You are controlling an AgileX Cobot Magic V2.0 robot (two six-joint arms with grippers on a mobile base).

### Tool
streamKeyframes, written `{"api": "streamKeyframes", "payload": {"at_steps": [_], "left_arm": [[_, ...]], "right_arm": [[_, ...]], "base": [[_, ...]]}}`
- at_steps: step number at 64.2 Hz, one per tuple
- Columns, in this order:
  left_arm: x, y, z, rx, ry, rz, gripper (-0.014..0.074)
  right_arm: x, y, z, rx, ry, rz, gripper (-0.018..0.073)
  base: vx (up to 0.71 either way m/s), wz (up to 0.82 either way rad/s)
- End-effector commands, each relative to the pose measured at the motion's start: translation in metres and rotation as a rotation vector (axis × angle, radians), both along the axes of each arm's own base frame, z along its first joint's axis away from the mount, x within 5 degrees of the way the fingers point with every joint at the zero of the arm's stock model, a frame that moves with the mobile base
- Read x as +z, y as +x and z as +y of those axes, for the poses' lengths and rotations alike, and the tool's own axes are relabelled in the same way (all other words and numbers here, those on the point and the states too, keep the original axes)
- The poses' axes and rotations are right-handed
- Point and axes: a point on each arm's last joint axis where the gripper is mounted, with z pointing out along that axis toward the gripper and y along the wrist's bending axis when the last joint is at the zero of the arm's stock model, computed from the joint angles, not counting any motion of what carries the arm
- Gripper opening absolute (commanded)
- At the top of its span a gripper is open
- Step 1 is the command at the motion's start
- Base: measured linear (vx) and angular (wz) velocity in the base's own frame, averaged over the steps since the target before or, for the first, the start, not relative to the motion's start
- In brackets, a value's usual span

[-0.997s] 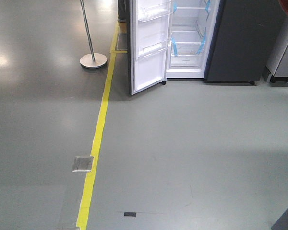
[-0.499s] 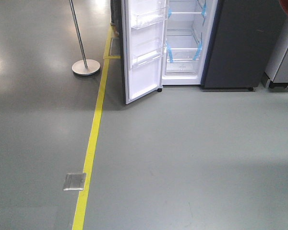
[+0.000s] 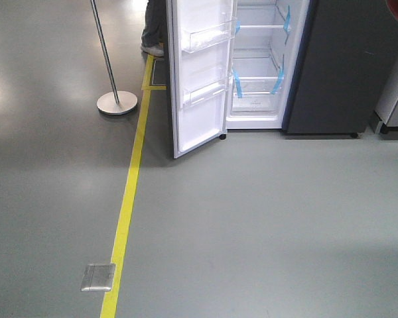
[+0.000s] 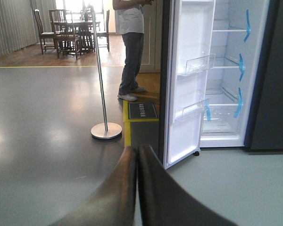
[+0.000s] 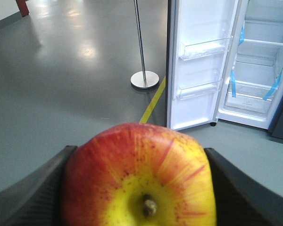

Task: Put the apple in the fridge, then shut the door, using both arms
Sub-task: 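Approach the refrigerator door shelves with the apple in the right gripper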

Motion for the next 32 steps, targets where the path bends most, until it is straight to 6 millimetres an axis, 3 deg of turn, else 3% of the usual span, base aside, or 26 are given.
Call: {"api": "streamKeyframes", "payload": {"at_steps": [1, 32], "left_arm": [[0.0135, -0.0019, -0.0007, -0.011, -0.011, -0.107, -0.0006], [0.0135, -0.0019, -0.0007, -0.011, -0.011, -0.107, -0.0006]], "right_arm": [[0.018, -0.0071, -0.0014, -0.02, 0.033, -0.117, 0.0196], [0.018, -0.0071, -0.0014, -0.02, 0.033, -0.117, 0.0196]], "base": [[0.26, 0.01], [0.24, -0.01]]}}
